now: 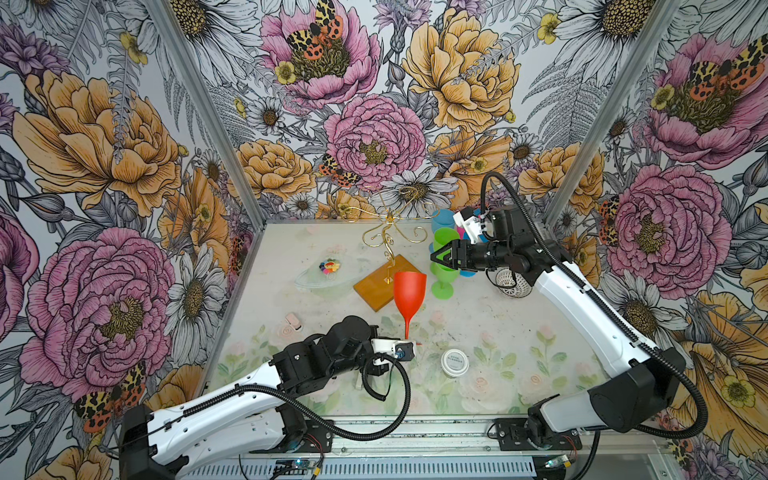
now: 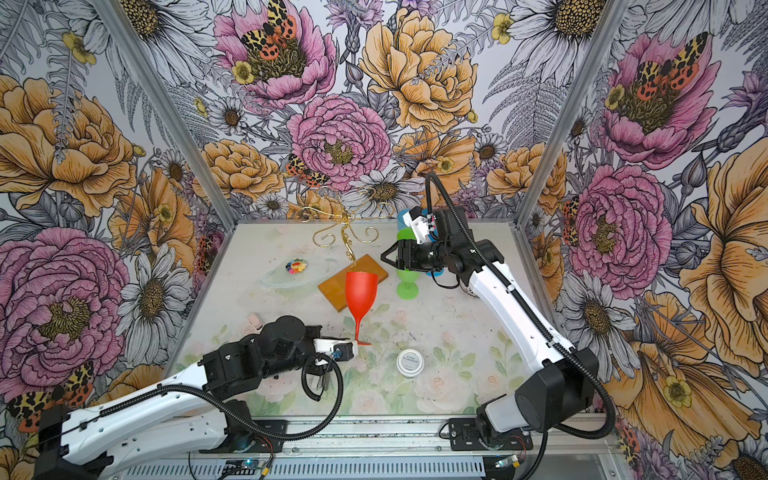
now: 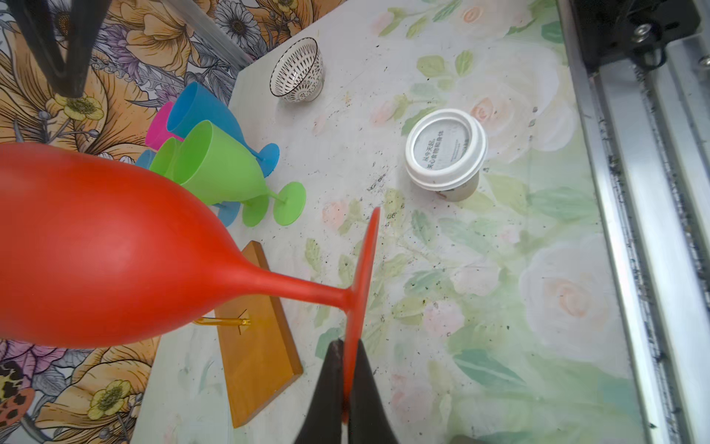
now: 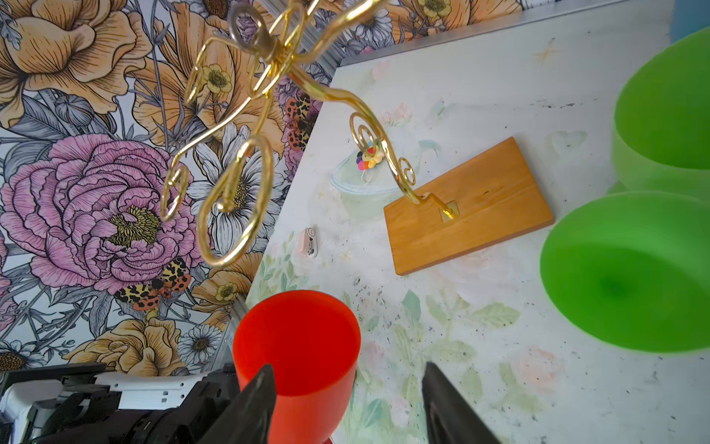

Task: Take the wine glass off the wine glass rack
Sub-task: 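Swing the red glass upright with the left gripper while the right reaches toward it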

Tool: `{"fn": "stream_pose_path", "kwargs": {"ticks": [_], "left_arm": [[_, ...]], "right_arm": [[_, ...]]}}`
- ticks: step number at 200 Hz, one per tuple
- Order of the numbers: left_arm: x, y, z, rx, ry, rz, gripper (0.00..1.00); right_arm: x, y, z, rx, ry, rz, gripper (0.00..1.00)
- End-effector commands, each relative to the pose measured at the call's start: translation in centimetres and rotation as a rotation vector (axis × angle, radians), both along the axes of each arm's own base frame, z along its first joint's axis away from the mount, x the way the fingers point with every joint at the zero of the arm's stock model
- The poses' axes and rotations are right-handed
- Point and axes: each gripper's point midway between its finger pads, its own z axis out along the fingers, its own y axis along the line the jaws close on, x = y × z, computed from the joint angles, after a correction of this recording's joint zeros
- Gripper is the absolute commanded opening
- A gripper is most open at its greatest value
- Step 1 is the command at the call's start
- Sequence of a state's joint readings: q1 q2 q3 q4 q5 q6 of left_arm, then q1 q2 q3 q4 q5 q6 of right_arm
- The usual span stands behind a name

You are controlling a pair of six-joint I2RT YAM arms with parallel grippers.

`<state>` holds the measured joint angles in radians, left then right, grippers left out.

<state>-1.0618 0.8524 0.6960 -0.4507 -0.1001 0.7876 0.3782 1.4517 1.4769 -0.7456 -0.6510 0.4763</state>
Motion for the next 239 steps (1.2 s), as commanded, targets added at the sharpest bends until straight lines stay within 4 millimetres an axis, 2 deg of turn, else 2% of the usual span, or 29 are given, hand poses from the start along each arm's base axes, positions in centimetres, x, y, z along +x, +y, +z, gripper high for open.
{"fn": "stream_pose_path", "kwargs": {"ticks": [1,33,60,94,131,190,215,239], "left_arm": [[1.7,0.6,1.5,0.047,-0.203,0.050,0.00],[2.0,0.6,1.0,0.121,-0.298,0.054,0.00],[2.4,0.4,1.3,0.129,-0.356,0.070,0.00],[3.0,0.6,0.2,0.212,-0.402,0.073,0.00],[3.6,0.8,0.1,0.255,-0.484,0.091,0.00],[4.2,1.0,-0.3,0.327,-0.578,0.104,0.00],[4.3,1.0,-0.1,0.323,-0.592,0.113,0.00],[4.3,0.8,0.0,0.317,-0.597,0.109,0.00]], "right_arm": [[-0.5,0.6,0.3,-0.013,-0.005,0.043,0.62],[-0.9,1.4,0.7,0.011,0.008,0.082,0.60],[-1.0,1.7,0.5,0.009,0.030,0.106,0.54],[-1.7,2.2,0.5,0.020,0.054,0.146,0.47],[-2.2,2.2,-0.6,-0.009,0.083,0.166,0.41],[-2.4,2.7,-0.8,0.005,0.110,0.215,0.34],[-2.4,2.8,-0.9,0.011,0.116,0.226,0.27],[-2.4,2.9,-0.7,0.015,0.113,0.230,0.16]]}}
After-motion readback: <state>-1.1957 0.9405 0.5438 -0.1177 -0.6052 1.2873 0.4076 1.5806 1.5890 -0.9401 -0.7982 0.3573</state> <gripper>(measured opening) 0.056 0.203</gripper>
